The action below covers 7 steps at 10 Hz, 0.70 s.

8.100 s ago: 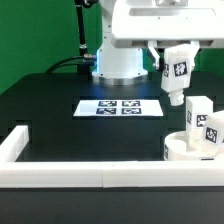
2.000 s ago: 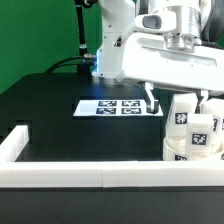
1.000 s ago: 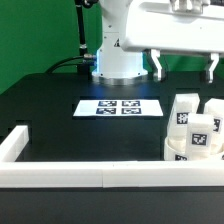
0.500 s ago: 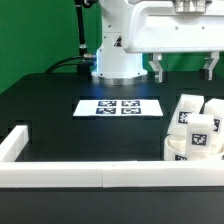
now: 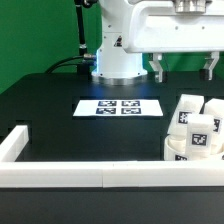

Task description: Assemble stool

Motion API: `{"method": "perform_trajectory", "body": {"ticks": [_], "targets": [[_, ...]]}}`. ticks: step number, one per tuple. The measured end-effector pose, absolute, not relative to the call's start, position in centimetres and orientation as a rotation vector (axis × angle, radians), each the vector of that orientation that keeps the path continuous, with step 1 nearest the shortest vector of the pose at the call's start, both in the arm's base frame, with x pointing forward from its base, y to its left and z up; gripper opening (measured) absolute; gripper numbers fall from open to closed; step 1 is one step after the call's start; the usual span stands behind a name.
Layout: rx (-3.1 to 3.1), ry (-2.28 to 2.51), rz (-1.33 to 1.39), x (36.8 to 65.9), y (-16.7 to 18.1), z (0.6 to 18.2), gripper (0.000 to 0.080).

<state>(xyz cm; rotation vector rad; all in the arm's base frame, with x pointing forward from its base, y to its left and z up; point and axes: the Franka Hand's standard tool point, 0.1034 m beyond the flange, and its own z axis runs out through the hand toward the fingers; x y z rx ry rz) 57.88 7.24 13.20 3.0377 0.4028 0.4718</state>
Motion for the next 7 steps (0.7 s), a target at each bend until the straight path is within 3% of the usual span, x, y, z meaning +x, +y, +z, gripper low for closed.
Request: {"method": "perform_trajectory", "body": {"ticks": [2,3,7], "targets": [[3.092,0.410,0.181,55.8,7.2,12.1,0.0649],[3.103,0.394,0.159,56.9,7.1,12.7,0.0649],[3.107,0.414,-0.084,56.4,7.7,12.3,0.0649]]}}
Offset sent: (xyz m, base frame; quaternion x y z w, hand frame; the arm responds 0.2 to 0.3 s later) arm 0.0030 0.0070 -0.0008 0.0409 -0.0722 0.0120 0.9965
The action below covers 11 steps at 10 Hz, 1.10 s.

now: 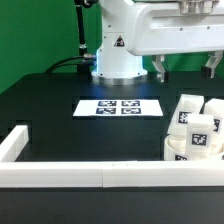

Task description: Assemble stool

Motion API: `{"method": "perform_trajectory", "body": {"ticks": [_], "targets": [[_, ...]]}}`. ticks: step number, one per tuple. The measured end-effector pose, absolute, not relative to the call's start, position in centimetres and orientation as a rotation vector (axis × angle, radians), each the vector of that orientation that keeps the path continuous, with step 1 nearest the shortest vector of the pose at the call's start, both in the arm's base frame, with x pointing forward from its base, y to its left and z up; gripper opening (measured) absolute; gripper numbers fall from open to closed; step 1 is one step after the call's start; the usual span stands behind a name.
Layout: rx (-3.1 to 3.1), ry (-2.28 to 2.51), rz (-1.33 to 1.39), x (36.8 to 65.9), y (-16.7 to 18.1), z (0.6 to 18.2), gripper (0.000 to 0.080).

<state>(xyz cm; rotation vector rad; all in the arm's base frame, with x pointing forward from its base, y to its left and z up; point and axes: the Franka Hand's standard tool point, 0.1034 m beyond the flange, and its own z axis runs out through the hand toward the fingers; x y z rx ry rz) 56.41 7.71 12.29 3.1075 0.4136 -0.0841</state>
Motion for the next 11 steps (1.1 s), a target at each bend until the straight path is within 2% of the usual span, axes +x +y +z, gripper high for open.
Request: {"method": "perform_trajectory", "body": {"ticks": [4,8,11], "targets": [[3.092,0.493,-0.071,56.57,7.54,12.14,0.0649],[2.878,1.129,0.017,56.56,7.89,11.61,0.0649],[2.762,1.355,-0.001,56.58,7.07,11.58,0.0649]]}}
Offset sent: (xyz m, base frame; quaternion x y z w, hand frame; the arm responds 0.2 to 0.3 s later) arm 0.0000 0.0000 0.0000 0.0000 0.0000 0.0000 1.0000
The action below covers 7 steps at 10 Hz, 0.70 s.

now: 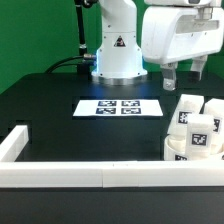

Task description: Assemble stool

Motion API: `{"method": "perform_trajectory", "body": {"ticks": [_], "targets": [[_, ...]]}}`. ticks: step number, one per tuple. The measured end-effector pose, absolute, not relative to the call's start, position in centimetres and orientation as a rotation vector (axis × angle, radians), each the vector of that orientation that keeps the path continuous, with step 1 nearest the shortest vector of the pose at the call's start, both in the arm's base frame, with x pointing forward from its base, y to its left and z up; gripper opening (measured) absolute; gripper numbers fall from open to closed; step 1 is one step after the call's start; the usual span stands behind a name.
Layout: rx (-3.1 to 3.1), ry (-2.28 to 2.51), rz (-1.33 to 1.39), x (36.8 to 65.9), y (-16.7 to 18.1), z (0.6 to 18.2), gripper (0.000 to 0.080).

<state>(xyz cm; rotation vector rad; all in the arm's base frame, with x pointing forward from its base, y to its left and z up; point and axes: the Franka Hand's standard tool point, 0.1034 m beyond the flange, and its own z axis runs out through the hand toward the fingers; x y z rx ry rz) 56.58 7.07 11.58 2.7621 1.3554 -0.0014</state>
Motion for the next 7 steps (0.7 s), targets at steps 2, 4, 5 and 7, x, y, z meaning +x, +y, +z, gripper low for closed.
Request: {"method": "perform_trajectory", "body": {"ticks": [2,4,5,7], "targets": [[2.541,1.653,0.027,57.5,7.1,11.7,0.0649],[2.365,1.866,-0.012,57.8,7.4,11.0,0.0649],[2.330,1.908,-0.026,57.8,7.6,10.7,0.0649],[2.338,1.902,-0.037,57.4,8.1,9.8,0.0649]]}}
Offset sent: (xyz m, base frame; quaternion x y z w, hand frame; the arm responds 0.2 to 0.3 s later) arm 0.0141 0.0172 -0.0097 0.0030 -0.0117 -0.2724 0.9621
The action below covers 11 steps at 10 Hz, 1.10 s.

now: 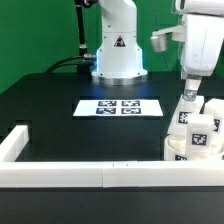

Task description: Assemble stool

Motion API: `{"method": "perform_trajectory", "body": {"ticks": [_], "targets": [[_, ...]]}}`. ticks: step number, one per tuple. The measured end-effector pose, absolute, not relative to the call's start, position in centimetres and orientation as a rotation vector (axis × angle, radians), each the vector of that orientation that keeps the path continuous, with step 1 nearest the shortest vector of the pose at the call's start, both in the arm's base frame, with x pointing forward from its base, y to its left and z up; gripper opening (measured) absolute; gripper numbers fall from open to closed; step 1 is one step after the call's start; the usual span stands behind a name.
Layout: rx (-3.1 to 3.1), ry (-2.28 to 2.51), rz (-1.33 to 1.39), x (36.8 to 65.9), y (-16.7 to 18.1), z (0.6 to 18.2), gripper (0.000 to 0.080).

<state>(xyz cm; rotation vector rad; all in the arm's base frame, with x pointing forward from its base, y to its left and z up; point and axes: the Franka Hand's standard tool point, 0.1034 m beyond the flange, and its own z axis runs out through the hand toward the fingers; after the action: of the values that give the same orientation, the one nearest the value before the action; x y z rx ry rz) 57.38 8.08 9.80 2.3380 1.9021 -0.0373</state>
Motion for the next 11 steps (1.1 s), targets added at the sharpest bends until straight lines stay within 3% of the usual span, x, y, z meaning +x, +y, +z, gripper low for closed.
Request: {"method": "perform_trajectory", "body": {"ticks": [8,9,10,11], "targets": [[2.351,1.882,-0.066,58.0,7.2,8.2,0.0649],[2.386,1.837,-0.063,58.0,7.1,8.2,0.0521],[2.400,1.817,-0.062,58.0,7.1,8.2,0.0521],[2.466,1.725,-0.053,58.0,7.1,8.2,0.0383]]}}
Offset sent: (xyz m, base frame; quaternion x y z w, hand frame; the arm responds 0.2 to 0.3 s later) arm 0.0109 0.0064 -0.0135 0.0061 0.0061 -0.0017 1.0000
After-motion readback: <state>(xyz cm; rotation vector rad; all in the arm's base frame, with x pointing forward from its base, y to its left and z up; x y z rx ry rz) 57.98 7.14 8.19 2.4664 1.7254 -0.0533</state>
